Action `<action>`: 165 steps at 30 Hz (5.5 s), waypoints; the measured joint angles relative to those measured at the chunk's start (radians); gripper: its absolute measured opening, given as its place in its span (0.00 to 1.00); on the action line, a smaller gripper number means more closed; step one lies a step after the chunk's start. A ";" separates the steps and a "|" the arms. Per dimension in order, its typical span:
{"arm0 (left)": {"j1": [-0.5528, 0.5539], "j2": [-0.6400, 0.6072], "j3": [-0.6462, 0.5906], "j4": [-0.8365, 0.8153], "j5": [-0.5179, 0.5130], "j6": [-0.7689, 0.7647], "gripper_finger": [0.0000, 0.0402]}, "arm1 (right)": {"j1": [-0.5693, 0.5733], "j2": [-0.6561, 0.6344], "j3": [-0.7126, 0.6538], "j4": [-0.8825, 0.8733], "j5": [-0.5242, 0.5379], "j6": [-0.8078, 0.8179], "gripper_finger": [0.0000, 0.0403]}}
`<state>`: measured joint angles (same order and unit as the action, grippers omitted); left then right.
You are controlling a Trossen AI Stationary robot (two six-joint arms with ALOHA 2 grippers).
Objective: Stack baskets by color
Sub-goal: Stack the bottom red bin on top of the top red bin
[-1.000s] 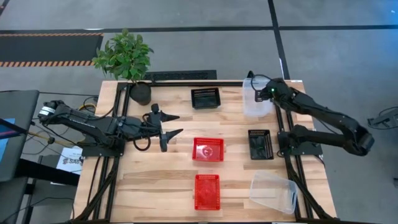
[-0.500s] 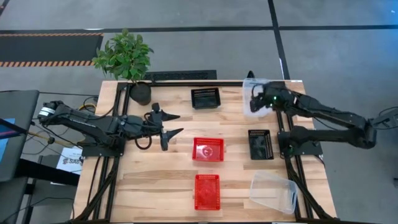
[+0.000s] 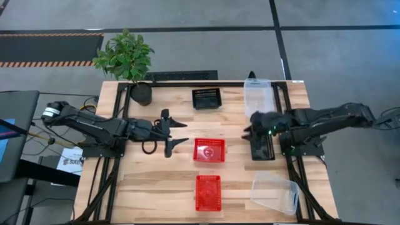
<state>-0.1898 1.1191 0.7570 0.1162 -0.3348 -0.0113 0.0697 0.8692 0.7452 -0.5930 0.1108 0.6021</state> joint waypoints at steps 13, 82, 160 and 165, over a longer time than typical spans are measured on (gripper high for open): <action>0.003 0.102 -0.001 0.021 0.052 0.000 0.61 | 0.330 0.259 0.004 0.301 -0.006 -0.129 0.49; -0.413 -0.037 0.023 -0.351 -0.439 -0.301 0.61 | 0.360 1.097 0.598 0.180 0.044 -0.287 0.36; -0.292 0.159 0.023 -0.127 -0.114 -0.469 0.61 | 0.316 0.624 0.551 -0.049 -0.073 -0.619 0.01; -0.293 0.192 0.023 -0.100 -0.058 -0.482 0.61 | 0.315 0.625 0.522 0.031 -0.035 -0.526 0.01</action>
<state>-0.4828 1.3112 0.7805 0.0164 -0.3928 -0.4934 0.3850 1.4940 1.2669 -0.5621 0.0759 0.0763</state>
